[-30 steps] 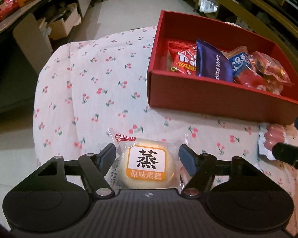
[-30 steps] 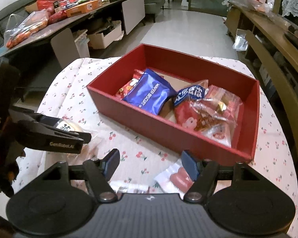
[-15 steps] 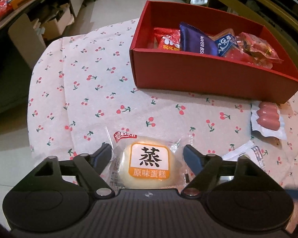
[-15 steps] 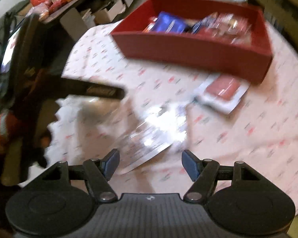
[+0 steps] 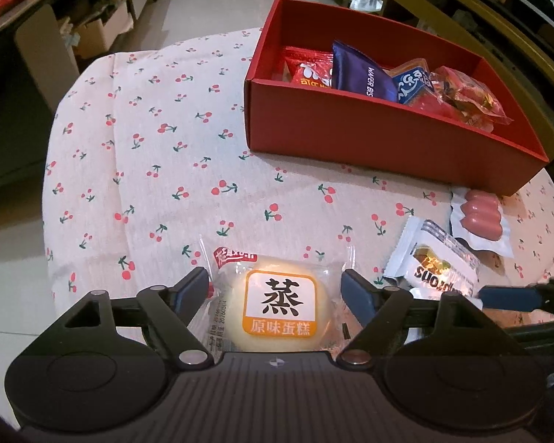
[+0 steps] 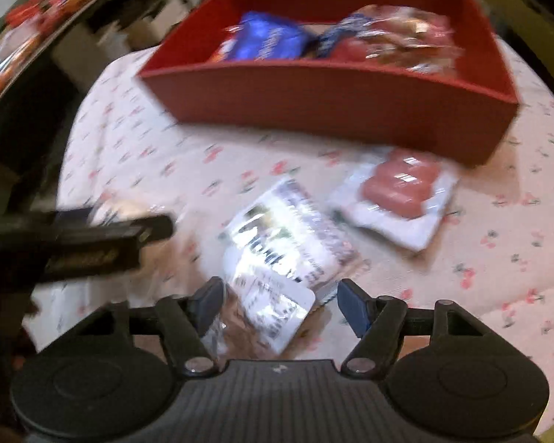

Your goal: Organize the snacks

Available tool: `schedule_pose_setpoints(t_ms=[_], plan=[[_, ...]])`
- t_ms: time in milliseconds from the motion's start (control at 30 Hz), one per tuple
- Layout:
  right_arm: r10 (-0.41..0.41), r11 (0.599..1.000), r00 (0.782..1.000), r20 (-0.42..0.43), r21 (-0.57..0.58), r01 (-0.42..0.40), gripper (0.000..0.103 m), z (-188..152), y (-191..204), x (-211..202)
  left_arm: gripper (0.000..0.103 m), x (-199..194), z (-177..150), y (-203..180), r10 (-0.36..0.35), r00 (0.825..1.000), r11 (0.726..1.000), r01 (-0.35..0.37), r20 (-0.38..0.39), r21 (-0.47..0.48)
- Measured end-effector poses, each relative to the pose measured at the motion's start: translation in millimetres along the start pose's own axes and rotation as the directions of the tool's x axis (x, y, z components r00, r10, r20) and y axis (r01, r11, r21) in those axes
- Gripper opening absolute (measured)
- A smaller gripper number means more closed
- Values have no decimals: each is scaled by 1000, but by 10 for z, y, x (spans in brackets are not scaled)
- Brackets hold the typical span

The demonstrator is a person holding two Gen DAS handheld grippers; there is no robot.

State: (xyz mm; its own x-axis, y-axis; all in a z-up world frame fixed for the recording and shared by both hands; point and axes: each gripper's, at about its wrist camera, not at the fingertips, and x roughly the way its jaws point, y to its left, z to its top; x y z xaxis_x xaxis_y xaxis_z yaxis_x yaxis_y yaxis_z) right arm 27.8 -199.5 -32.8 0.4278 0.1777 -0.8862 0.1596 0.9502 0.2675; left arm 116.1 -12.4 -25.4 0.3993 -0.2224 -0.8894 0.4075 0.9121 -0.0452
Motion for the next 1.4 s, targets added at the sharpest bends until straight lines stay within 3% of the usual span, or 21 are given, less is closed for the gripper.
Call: schedule_pose_setpoints(t_ms=[167, 267, 400, 467, 500, 567, 867, 1033, 1067, 1133, 1200, 1300, 1333, 1400], plan=[[8, 1000, 999, 46, 5, -8, 73, -215, 98, -207, 85, 13, 6, 8, 0, 1000, 1000, 0, -4, -5], [33, 998, 999, 25, 55, -34, 73, -298, 178, -144, 86, 27, 0, -22, 12, 1000, 1000, -12, -3, 3], [6, 997, 1000, 16, 81, -8, 74, -314, 249, 36, 87, 20, -16, -22, 12, 1000, 1000, -12, -1, 3], [-32, 999, 999, 30, -2, 32, 71, -343, 323, 61, 88, 25, -32, -4, 6, 1000, 1000, -6, -6, -1], [-64, 995, 998, 26, -69, 66, 63, -355, 376, 59, 88, 25, -38, -2, 4, 1000, 1000, -4, -8, -1], [-73, 986, 997, 14, -153, 74, 59, -374, 383, 48, 88, 21, -52, -6, 0, 1000, 1000, 0, -12, 6], [-85, 980, 996, -7, -180, 82, 51, -290, 7, -163, 88, 3, -69, -34, -6, 1000, 1000, 7, -18, 19], [-68, 979, 997, -26, -196, 62, 52, -254, -22, -101, 92, 62, -58, -47, 0, 999, 1000, 1, -32, 11], [-68, 978, 997, -28, -200, 61, 55, -232, -10, -77, 92, 68, -56, -46, -1, 999, 1000, 1, -34, 7], [-71, 978, 997, -33, -200, 64, 69, -187, 16, -21, 93, 77, -61, -50, -2, 999, 1000, 2, -37, 8], [-87, 972, 996, -13, -222, 82, 71, -166, 51, 27, 97, 110, -81, -70, 0, 999, 1000, 1, -48, 23], [-102, 966, 995, 8, -239, 101, 70, -162, 49, 48, 102, 163, -122, -127, 18, 999, 998, -15, -49, 62], [-105, 963, 994, 9, -247, 104, 65, -160, 53, 51, 102, 167, -131, -142, 25, 999, 997, -22, -42, 73], [-107, 960, 994, 10, -258, 106, 61, -161, 42, 43, 94, 145, -126, -157, 26, 999, 996, -24, -31, 81]])
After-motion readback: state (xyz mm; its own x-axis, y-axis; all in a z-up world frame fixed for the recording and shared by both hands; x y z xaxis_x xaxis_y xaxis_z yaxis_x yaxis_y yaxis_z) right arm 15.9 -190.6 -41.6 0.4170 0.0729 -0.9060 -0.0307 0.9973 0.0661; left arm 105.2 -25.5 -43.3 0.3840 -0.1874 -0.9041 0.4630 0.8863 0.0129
